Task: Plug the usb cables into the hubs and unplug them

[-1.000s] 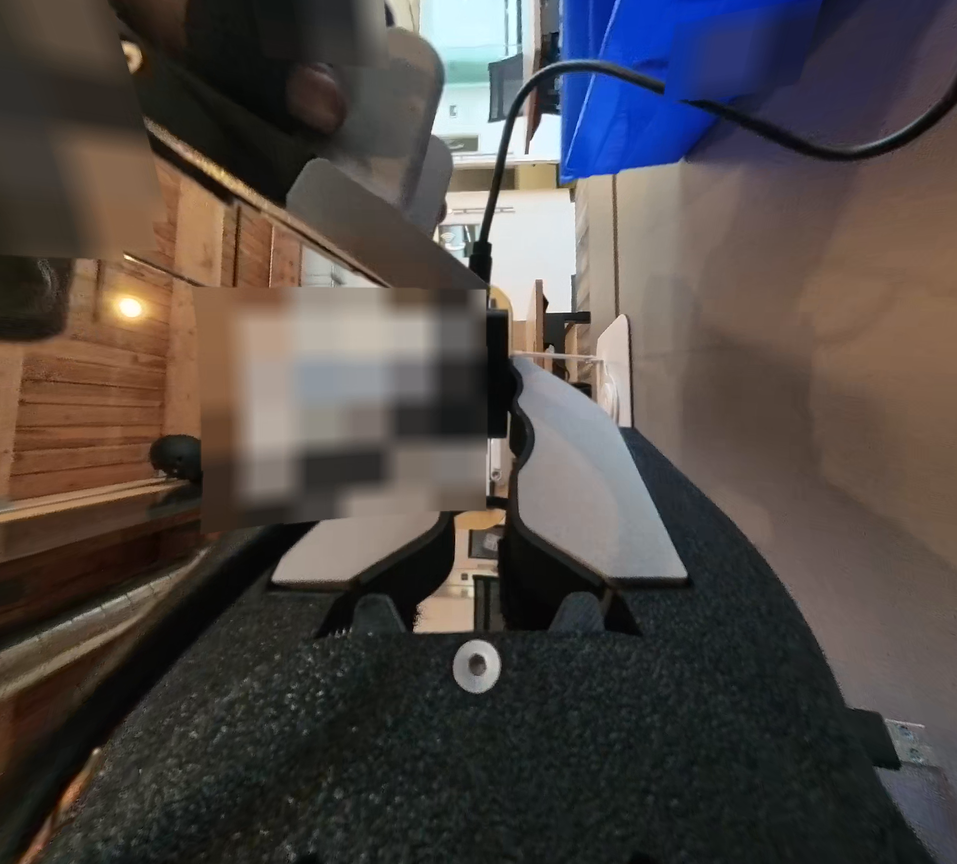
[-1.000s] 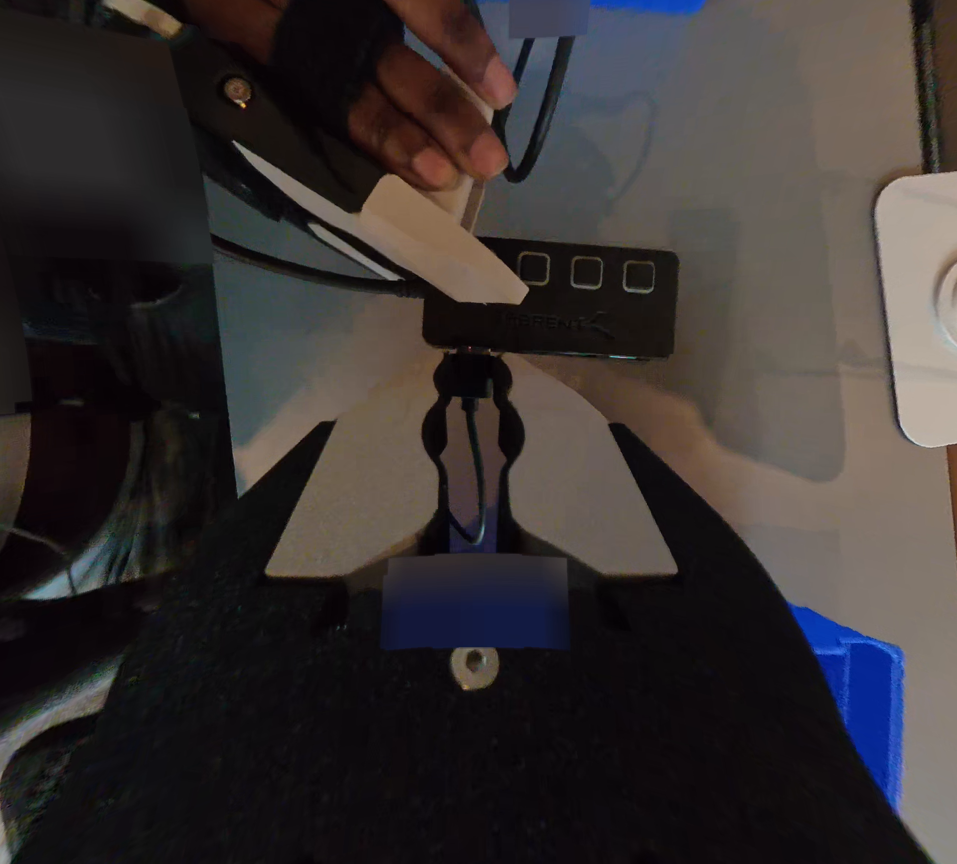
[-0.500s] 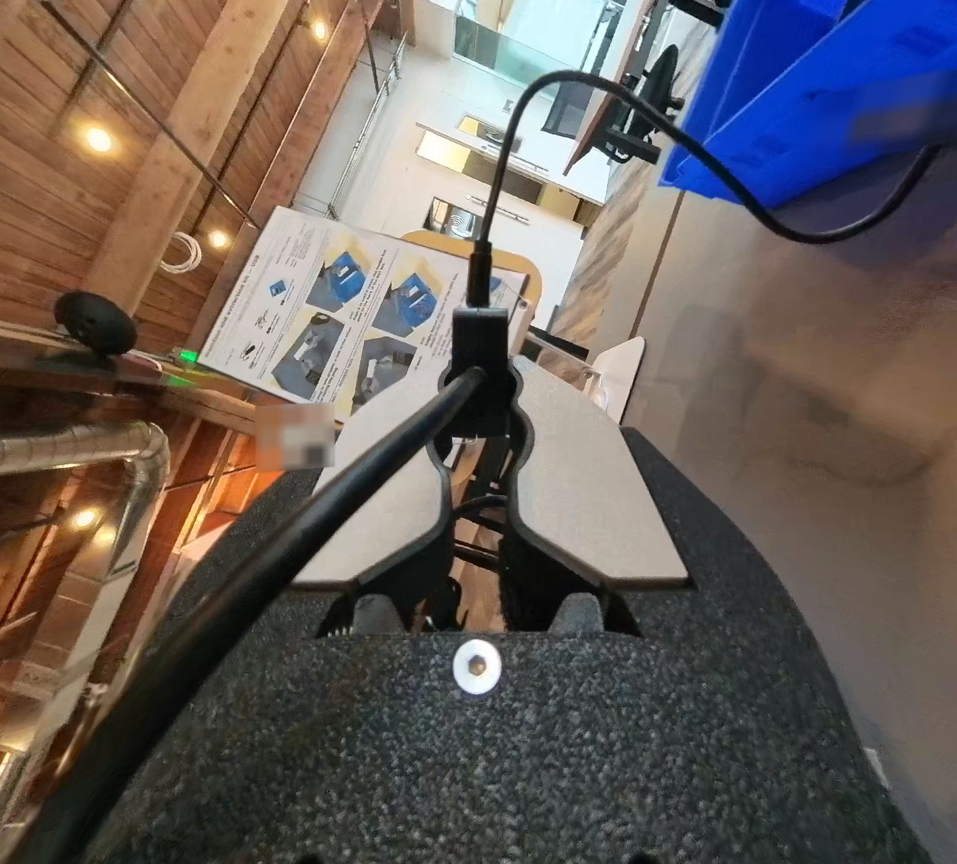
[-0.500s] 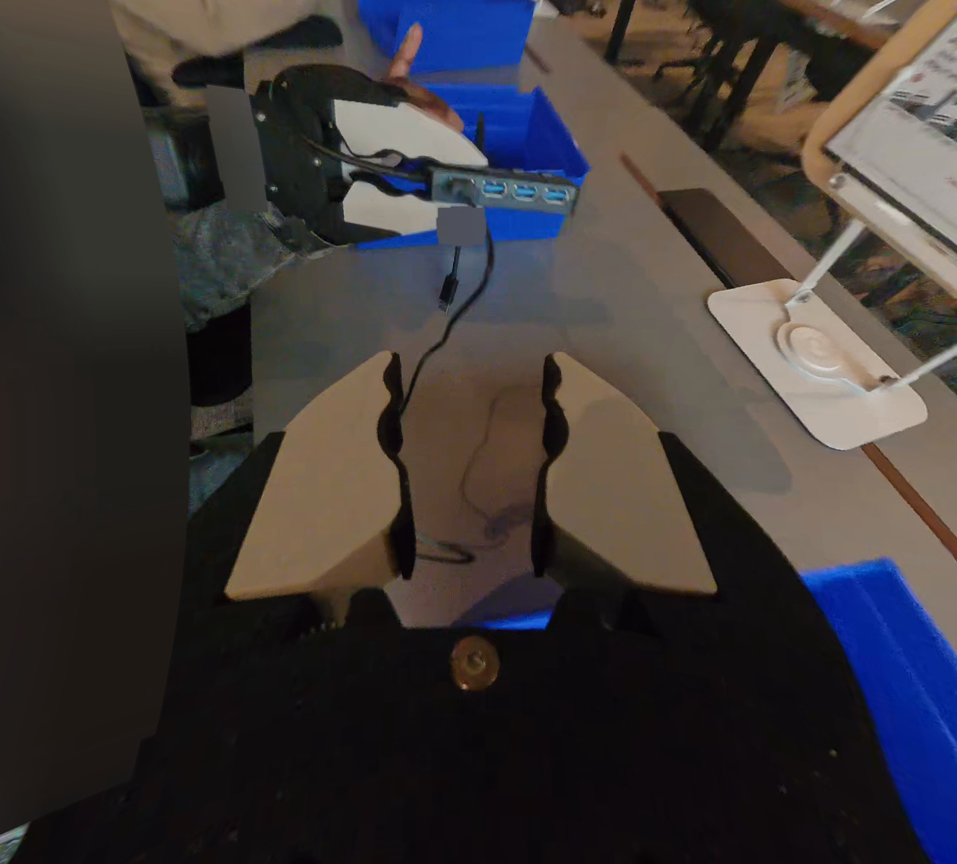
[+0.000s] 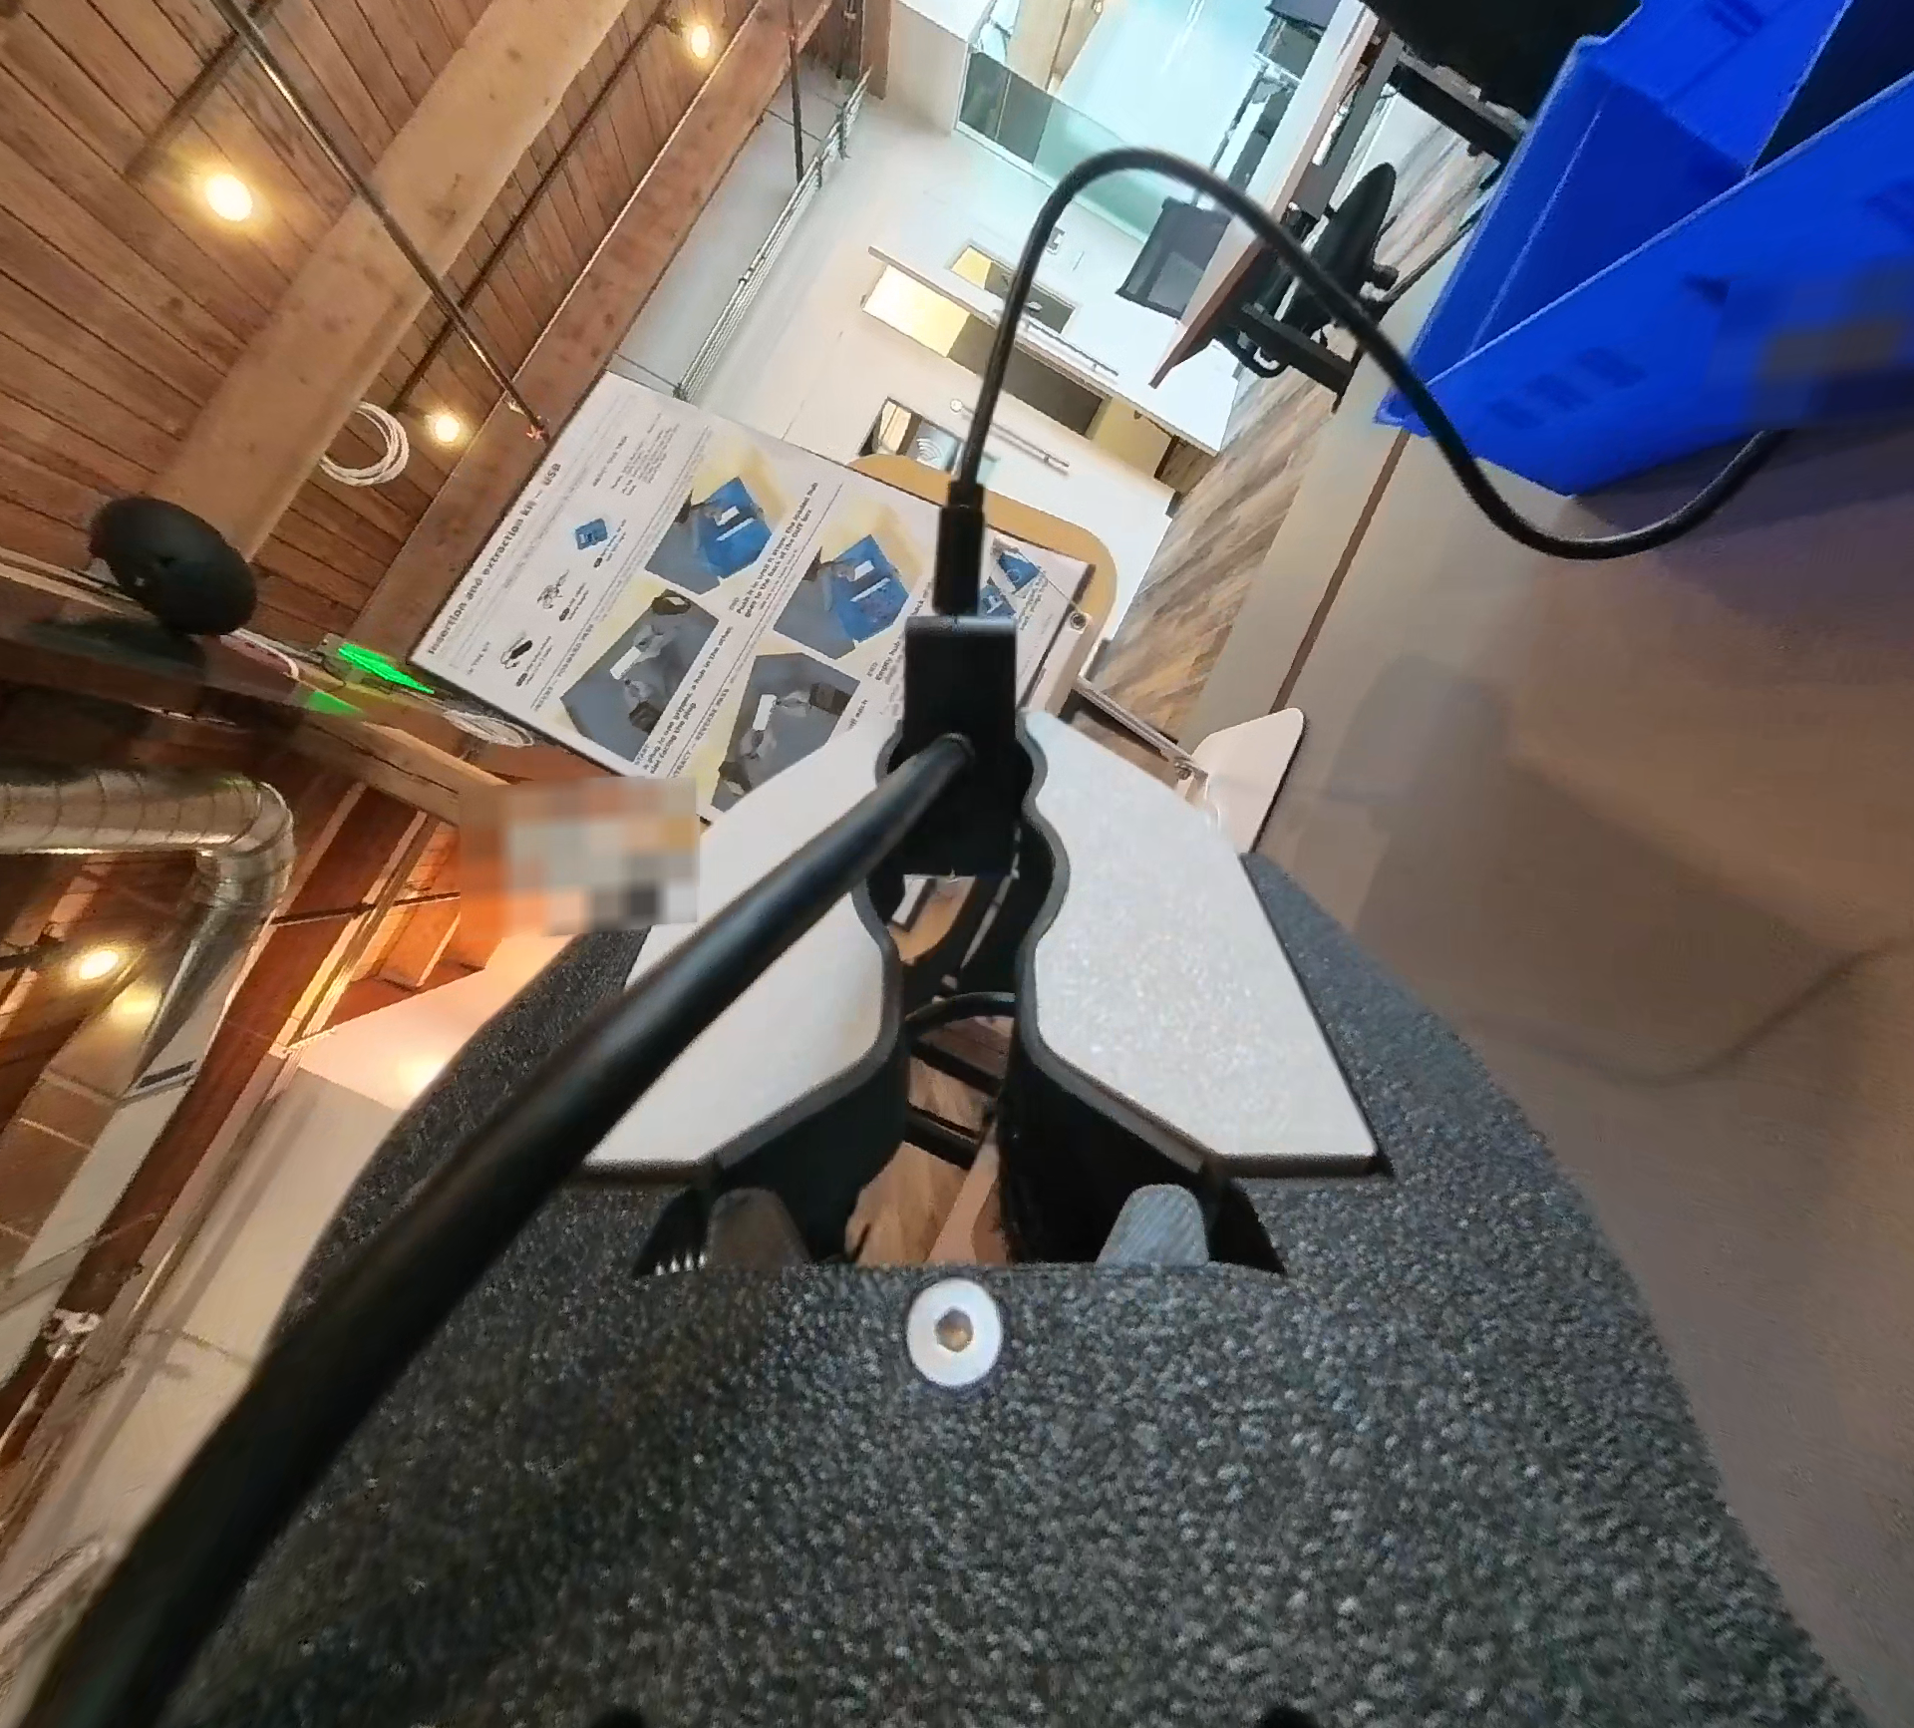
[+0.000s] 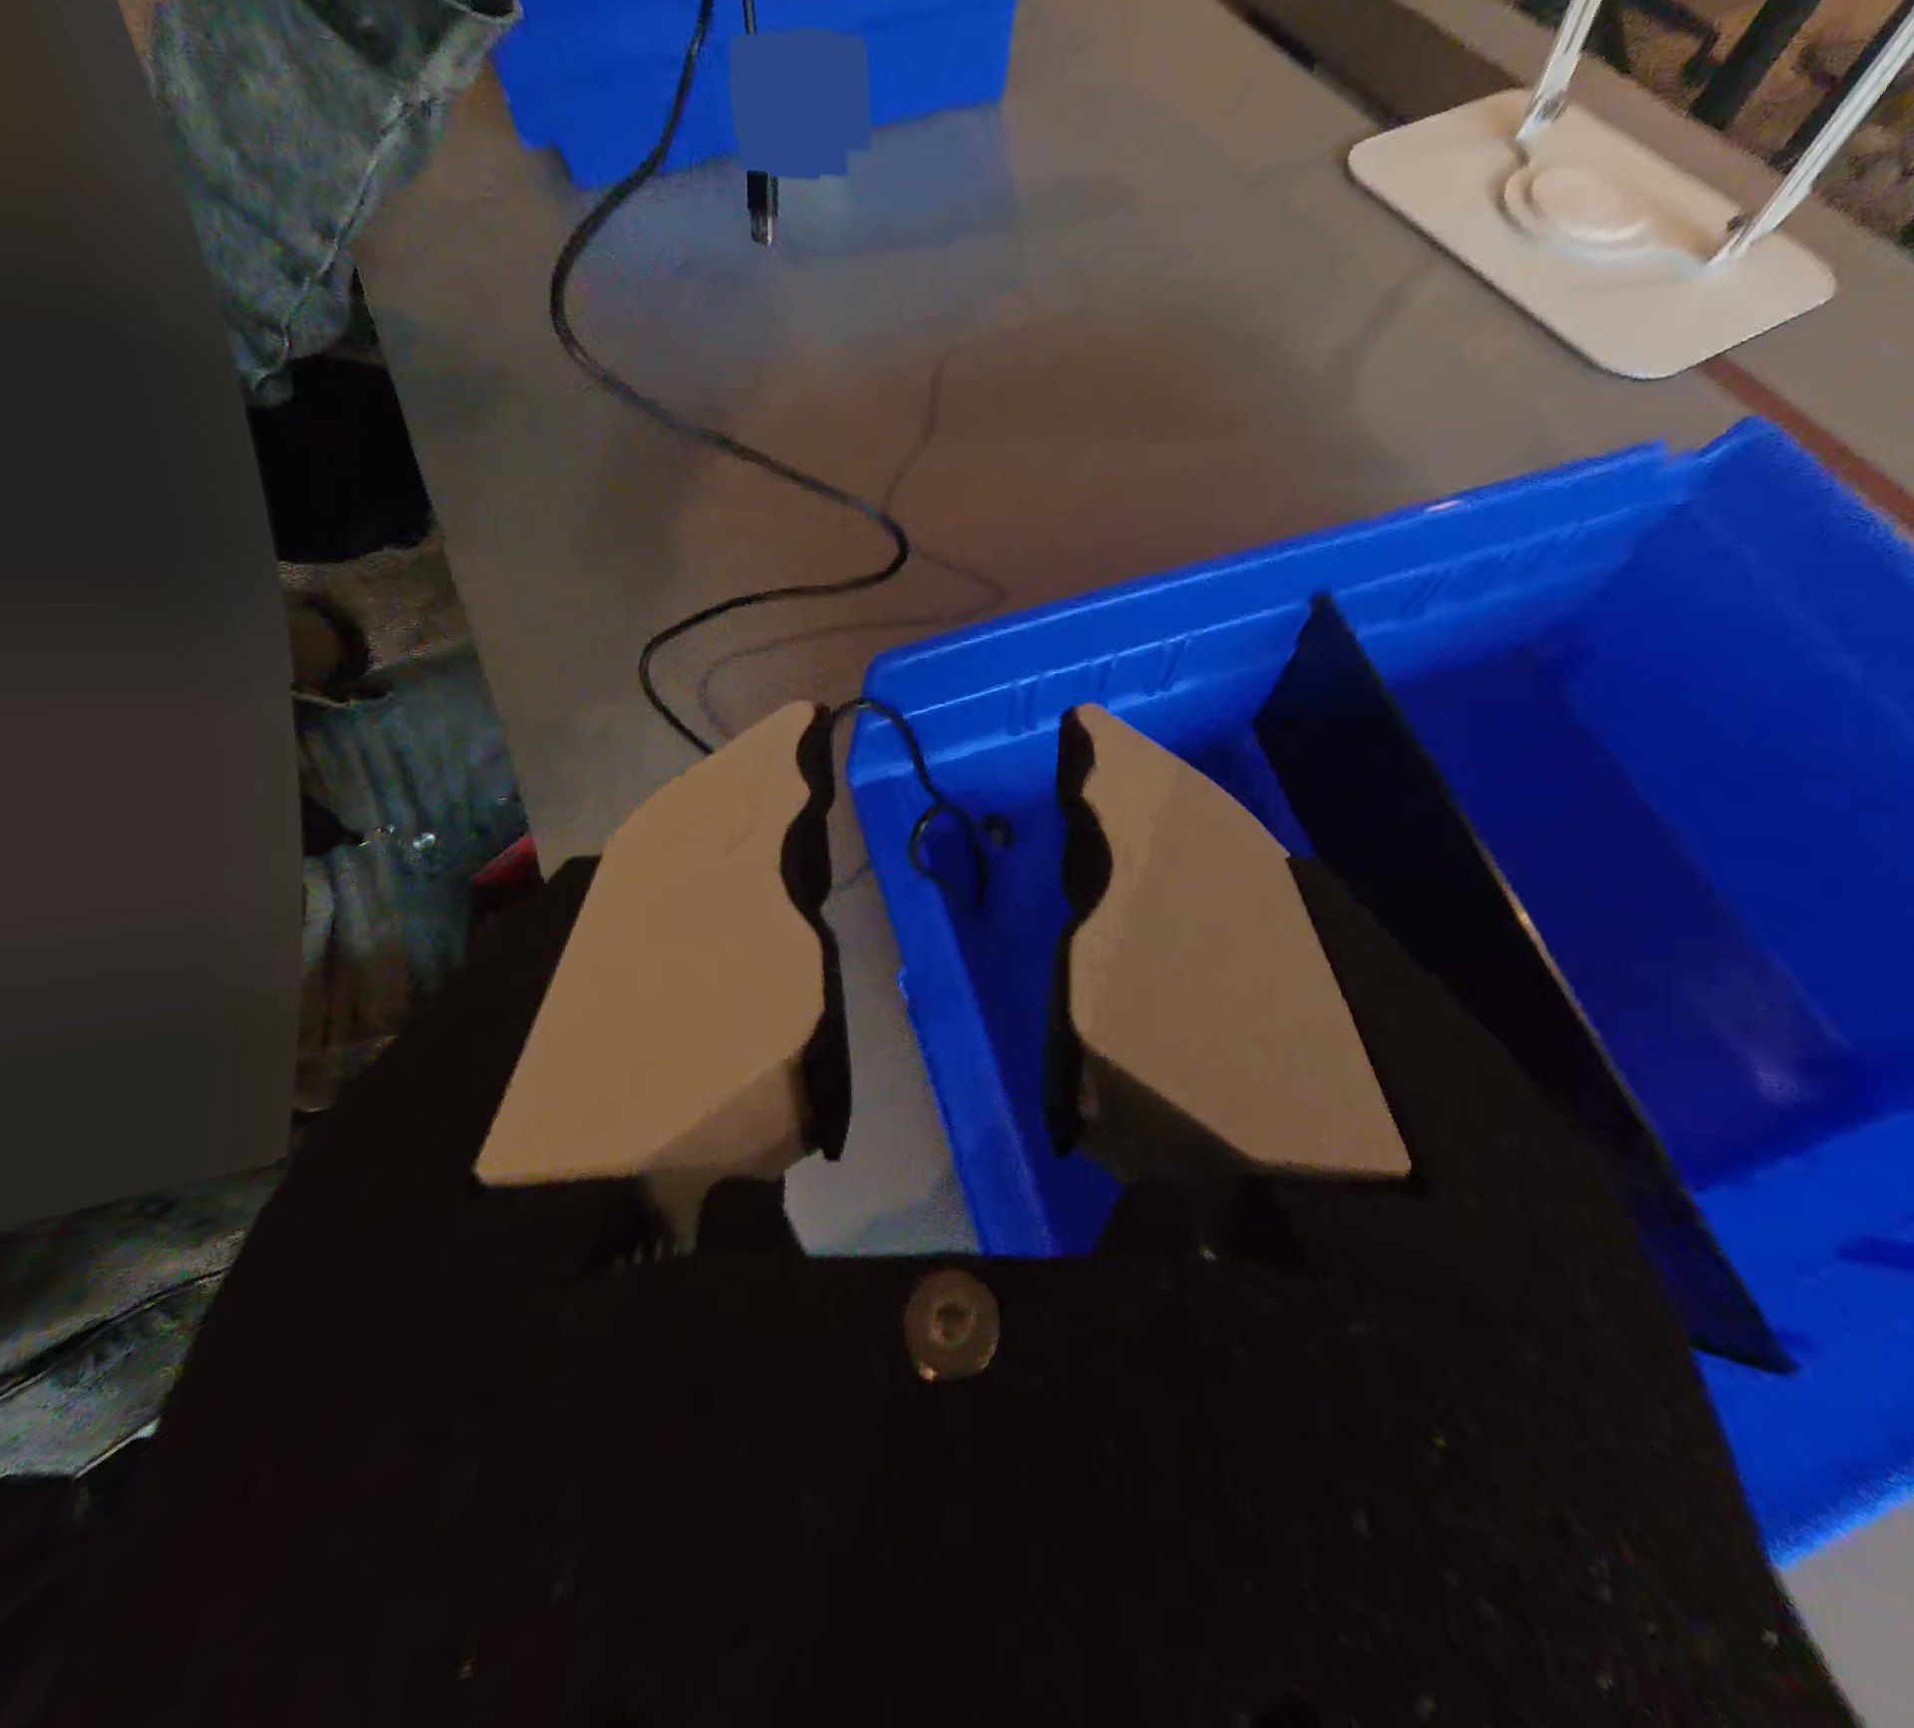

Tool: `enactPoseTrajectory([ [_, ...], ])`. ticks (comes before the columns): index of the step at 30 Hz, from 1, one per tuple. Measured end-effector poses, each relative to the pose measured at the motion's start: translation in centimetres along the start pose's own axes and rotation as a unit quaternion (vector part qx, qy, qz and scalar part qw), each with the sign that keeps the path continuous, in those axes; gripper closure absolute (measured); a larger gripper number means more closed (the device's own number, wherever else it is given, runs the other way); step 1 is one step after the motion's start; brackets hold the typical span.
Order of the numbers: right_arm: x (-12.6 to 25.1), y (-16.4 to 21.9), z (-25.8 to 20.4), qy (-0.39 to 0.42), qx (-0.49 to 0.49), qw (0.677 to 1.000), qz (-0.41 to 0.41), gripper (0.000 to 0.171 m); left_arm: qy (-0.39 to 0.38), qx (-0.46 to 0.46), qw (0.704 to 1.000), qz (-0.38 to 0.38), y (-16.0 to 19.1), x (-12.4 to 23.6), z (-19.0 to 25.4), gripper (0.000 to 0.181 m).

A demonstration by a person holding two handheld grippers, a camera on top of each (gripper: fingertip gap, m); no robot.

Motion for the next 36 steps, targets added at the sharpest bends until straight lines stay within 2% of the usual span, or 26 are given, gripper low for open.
enactPoseTrajectory([
  [4,-1.2,1.8,-0.8,-0.046,-0.026,0.998,-0.037,0.135,-0.004,0.02,1.0,0.002,0.2,0.1,-0.5,0.164],
  [8,-2.4,3.6,-1.0,-0.049,-0.022,0.995,-0.08,0.133,-0.007,0.028,1.0,0.0,0.4,0.3,-0.9,0.164],
  [14,-2.1,3.4,0.8,-0.009,-0.029,0.997,-0.066,0.132,-0.007,0.034,0.999,0.002,0.8,0.4,-1.1,0.164],
  [18,-0.9,2.1,3.8,0.065,-0.018,0.996,-0.052,0.129,-0.004,0.045,0.999,0.008,1.0,0.5,-1.0,0.164],
  [23,1.2,-1.7,6.7,0.139,0.022,0.99,-0.029,0.129,0.0,0.059,0.998,0.022,0.7,0.3,-0.7,0.164],
  [30,1.3,-6.5,6.7,0.171,0.086,0.98,0.046,0.129,0.002,0.064,0.998,0.03,0.6,0.1,-0.6,0.164],
  [36,3.7,-6.6,5.8,0.221,0.12,0.963,0.097,0.132,-0.003,0.095,0.994,0.049,0.6,0.6,-1.1,0.164],
])
Point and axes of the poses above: each gripper's, where its closed fingertips meet, x back along the fingers, y out of its underside, z = x × y across the jaws, the point moved 2 cm from there along x, back along the fingers, and after that the axes turned 1 degree about y, right-handed, at the moved point
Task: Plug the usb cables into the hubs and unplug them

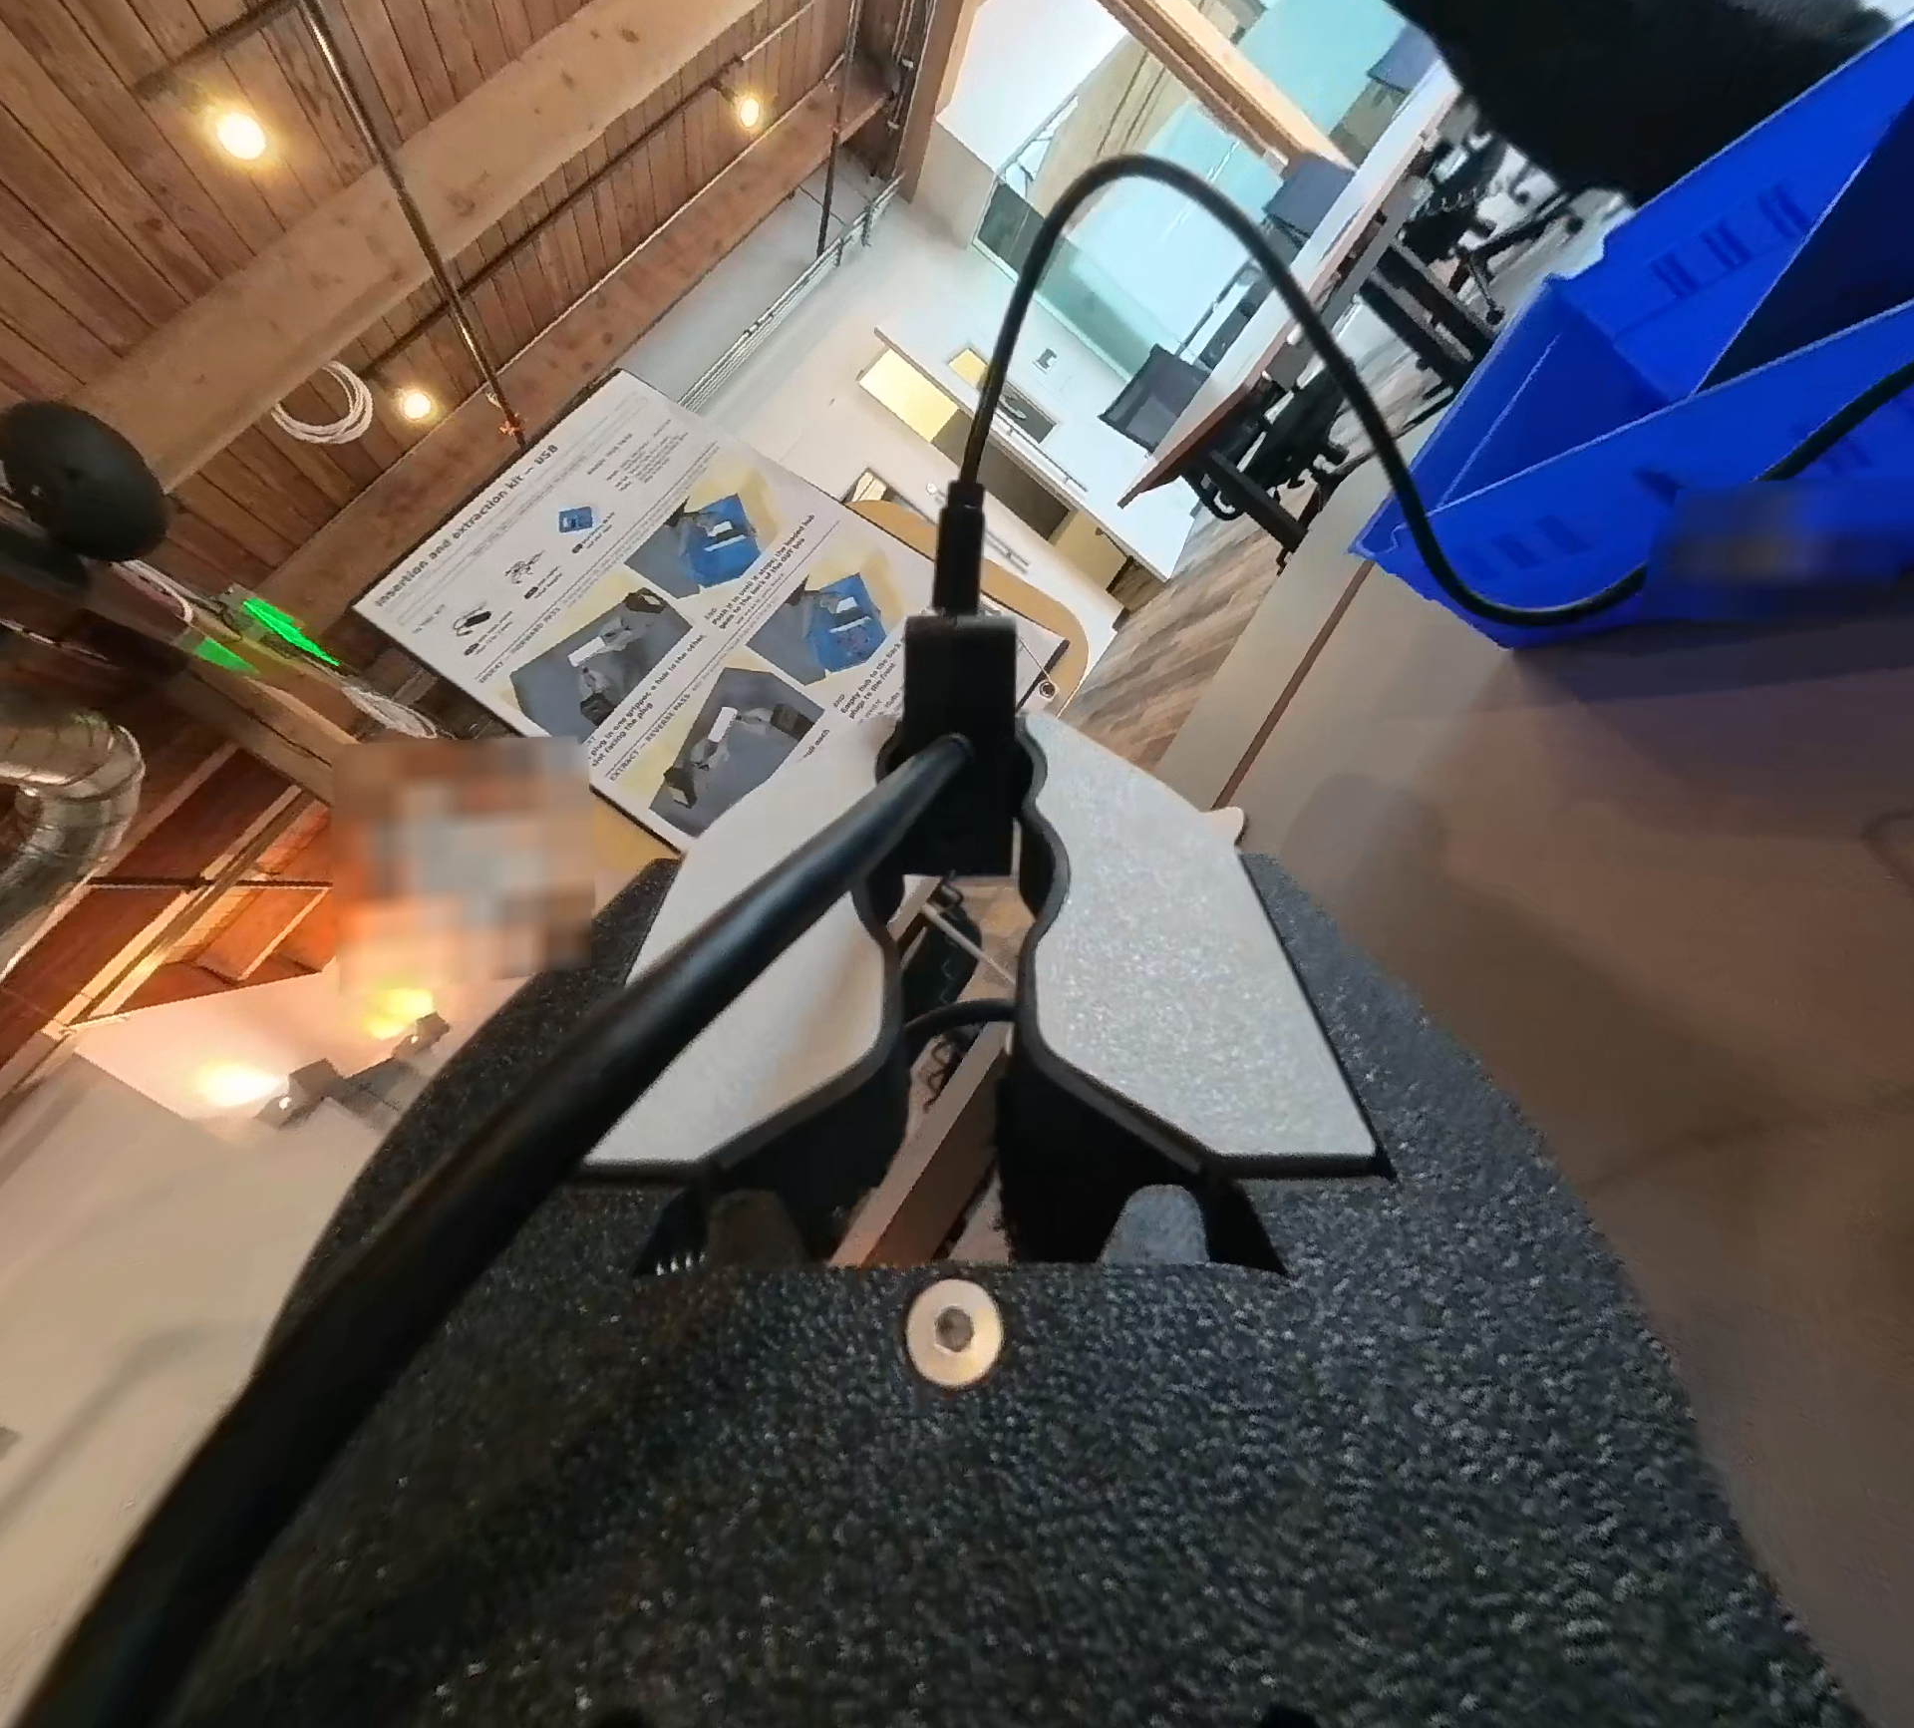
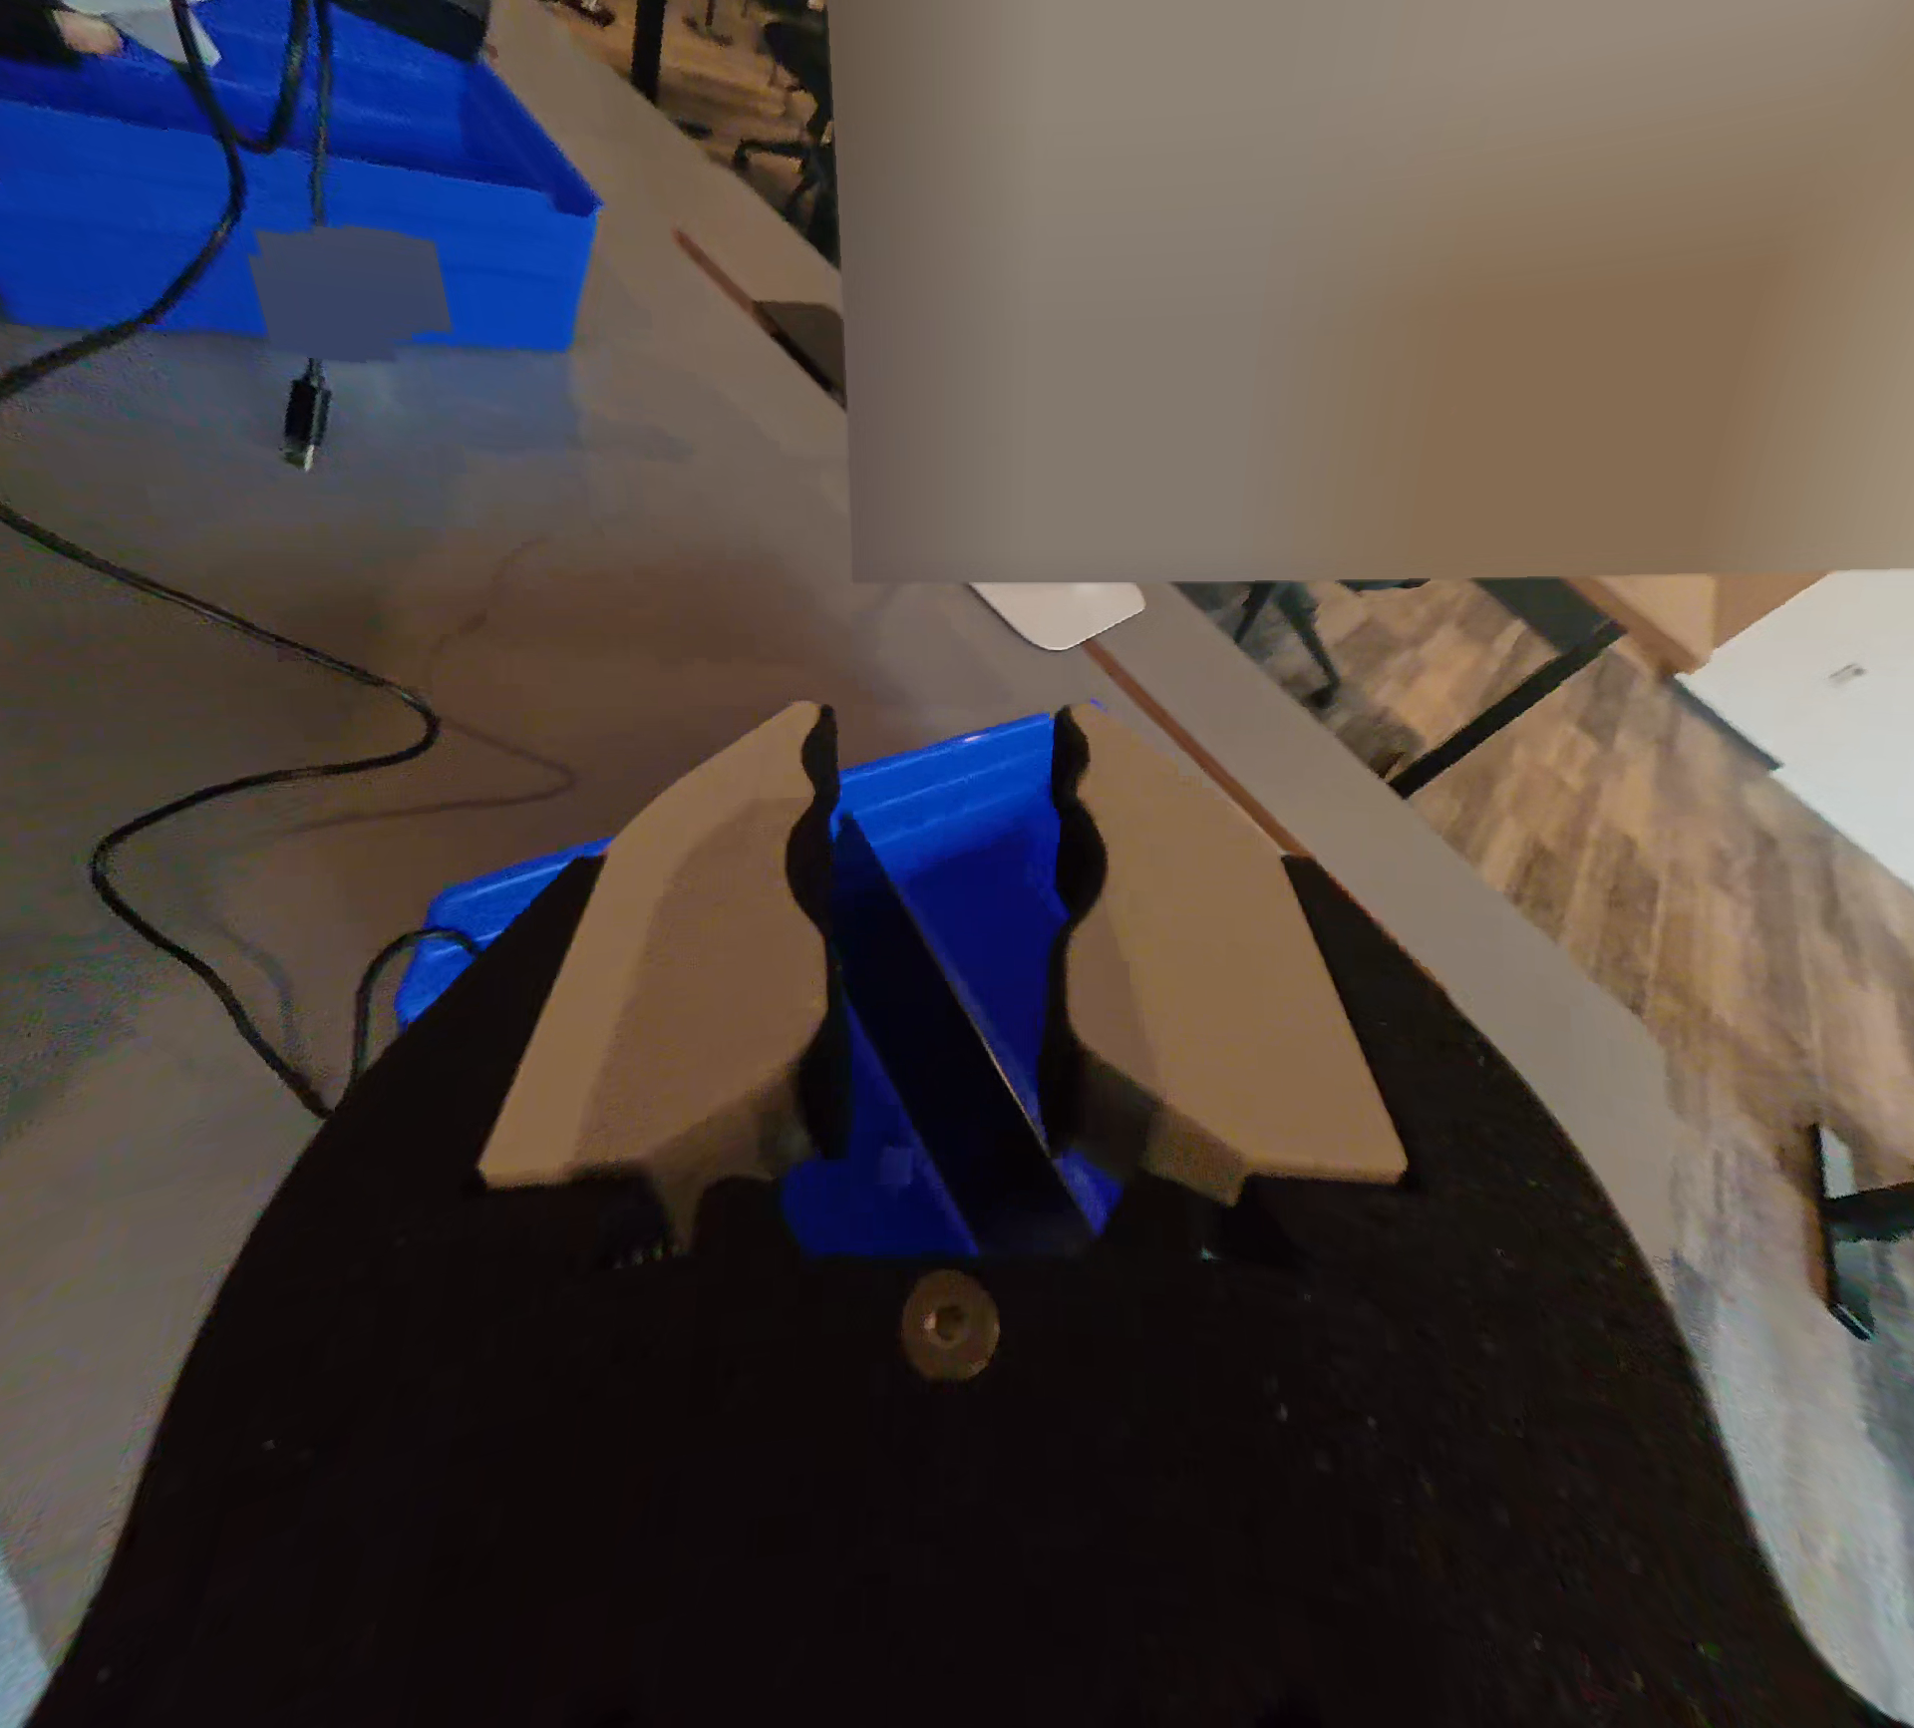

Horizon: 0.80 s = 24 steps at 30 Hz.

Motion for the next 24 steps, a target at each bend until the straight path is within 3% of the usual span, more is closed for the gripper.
enactPoseTrajectory([
  [6,3.3,1.1,1.7,0.014,-0.02,0.997,0.068,0.139,-0.002,0.034,0.999,-0.003,1.1,-0.1,-0.2,0.164],
  [11,3.9,3.4,2.8,-0.005,-0.027,0.997,0.073,0.139,-0.015,0.054,0.998,-0.014,2.3,-0.6,-0.3,0.164],
  [17,2.1,8.2,3.7,-0.035,-0.065,0.997,0.009,0.14,-0.013,0.073,0.997,-0.013,3.0,-1.6,0.2,0.164],
  [24,0.8,9.6,1.7,-0.105,-0.063,0.992,-0.024,0.144,0.01,0.088,0.996,-0.018,4.1,-2.6,1.7,0.165],
])
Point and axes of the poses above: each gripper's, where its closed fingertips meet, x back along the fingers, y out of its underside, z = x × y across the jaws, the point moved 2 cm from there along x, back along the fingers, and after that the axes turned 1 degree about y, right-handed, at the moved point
